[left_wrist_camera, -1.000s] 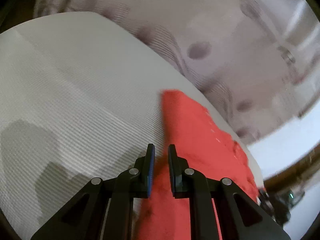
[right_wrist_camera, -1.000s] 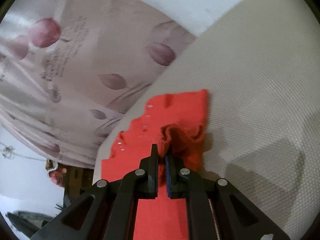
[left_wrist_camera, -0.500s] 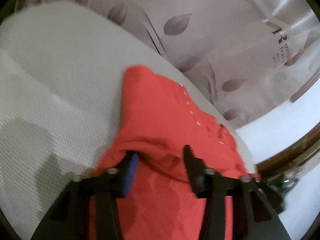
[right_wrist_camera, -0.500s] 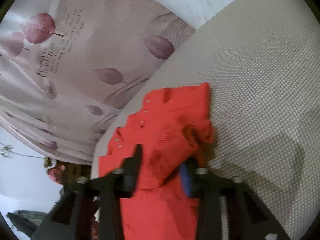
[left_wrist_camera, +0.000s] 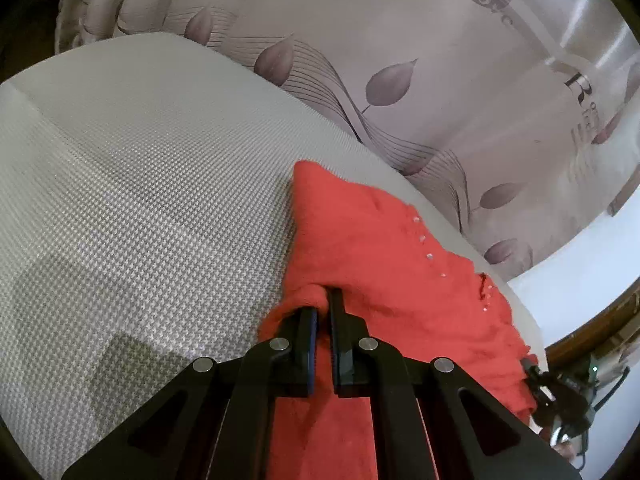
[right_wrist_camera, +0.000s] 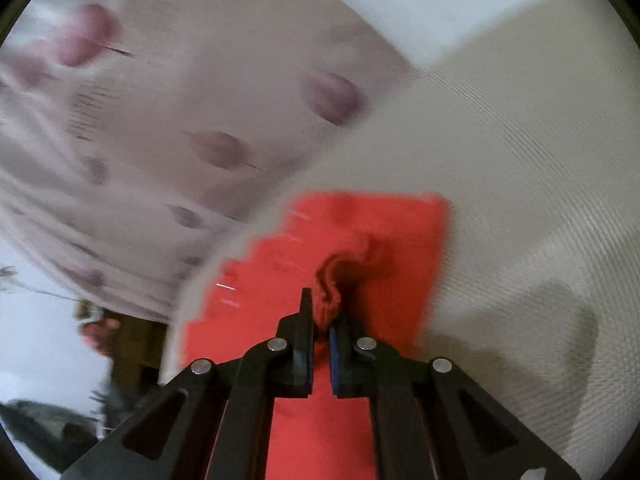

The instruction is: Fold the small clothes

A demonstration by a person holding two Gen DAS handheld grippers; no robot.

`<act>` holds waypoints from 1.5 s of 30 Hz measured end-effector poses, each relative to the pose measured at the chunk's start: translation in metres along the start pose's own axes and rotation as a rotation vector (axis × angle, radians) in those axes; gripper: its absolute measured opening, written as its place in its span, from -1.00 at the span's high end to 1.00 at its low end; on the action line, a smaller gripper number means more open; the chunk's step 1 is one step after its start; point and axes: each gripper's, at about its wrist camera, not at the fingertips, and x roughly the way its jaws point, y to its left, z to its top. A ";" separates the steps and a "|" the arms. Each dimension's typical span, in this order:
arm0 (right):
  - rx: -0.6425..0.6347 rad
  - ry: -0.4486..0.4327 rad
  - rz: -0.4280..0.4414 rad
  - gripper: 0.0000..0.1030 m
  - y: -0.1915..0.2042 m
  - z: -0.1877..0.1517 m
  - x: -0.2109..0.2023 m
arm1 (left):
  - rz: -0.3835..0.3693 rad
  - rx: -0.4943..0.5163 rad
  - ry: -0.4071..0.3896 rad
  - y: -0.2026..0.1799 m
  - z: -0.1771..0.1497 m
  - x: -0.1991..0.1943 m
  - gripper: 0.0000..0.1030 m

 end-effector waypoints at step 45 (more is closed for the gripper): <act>-0.211 0.075 -0.026 -0.01 0.016 -0.177 -0.167 | -0.212 0.374 0.171 -0.022 -0.073 -0.145 -0.66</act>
